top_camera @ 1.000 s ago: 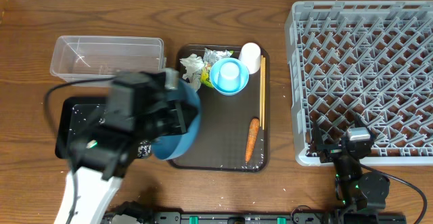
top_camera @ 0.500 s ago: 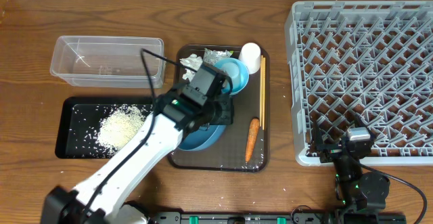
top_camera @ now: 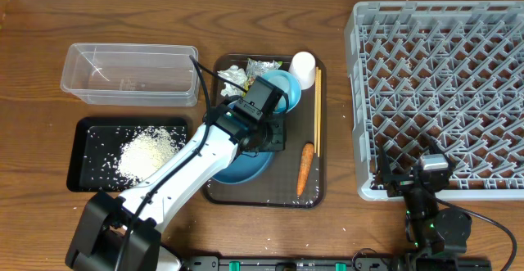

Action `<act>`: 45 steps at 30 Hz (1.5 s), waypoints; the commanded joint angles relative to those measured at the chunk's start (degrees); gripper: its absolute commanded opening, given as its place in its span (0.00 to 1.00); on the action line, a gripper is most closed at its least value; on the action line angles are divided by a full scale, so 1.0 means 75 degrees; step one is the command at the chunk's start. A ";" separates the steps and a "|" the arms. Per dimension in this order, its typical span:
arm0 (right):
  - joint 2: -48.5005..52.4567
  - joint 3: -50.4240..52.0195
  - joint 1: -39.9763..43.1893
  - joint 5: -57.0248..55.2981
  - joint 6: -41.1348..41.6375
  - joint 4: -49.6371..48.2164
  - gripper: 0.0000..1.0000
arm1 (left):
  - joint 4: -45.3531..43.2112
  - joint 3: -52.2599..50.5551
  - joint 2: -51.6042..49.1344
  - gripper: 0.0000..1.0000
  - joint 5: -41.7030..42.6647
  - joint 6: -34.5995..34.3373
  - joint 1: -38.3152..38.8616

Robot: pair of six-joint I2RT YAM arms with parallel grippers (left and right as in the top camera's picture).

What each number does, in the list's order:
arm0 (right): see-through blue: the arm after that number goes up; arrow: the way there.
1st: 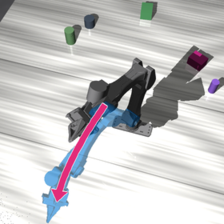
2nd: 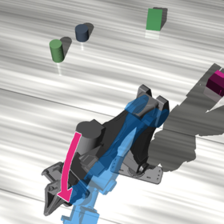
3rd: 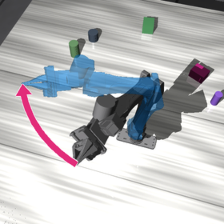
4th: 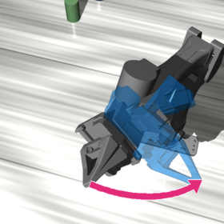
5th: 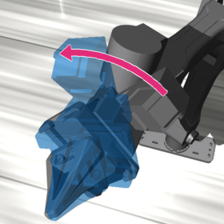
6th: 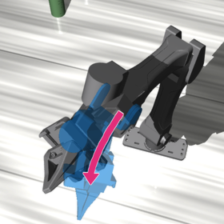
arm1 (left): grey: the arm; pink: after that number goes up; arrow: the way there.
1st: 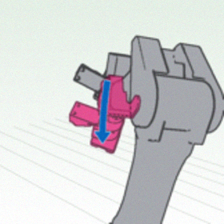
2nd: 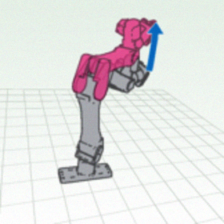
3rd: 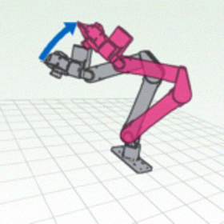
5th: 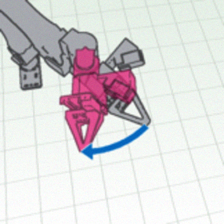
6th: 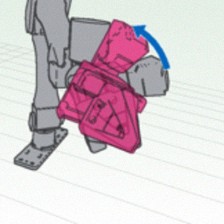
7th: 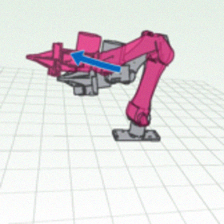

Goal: Sort waste into correct bins and load items into the dishwasher rack
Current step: 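Carry the emptied blue bowl back and set it on the dark tray, then release the bowl and lower the left gripper onto the carrot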

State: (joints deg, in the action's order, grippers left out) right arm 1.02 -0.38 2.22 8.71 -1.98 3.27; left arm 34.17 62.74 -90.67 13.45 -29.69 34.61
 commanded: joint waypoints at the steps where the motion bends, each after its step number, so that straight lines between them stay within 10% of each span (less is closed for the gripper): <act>1: -0.0012 0.0009 0.0064 -0.0041 -0.0032 0.0035 0.99 | -0.0020 0.0166 -0.0044 0.26 -0.0117 0.0009 -0.0017; 26: -0.0012 0.0009 0.0064 -0.0041 -0.0035 0.0035 0.99 | -0.0038 0.0437 0.0262 0.53 -0.0938 0.0609 0.1434; 45: -0.0012 0.0009 0.0067 -0.0041 -0.0035 0.0035 0.99 | -0.1207 0.0431 -0.1431 0.54 -0.1944 0.1614 0.2069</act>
State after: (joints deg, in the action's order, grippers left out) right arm 1.02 -0.38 2.22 8.71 -1.98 3.27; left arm 25.39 64.71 -100.64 0.78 -19.07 50.00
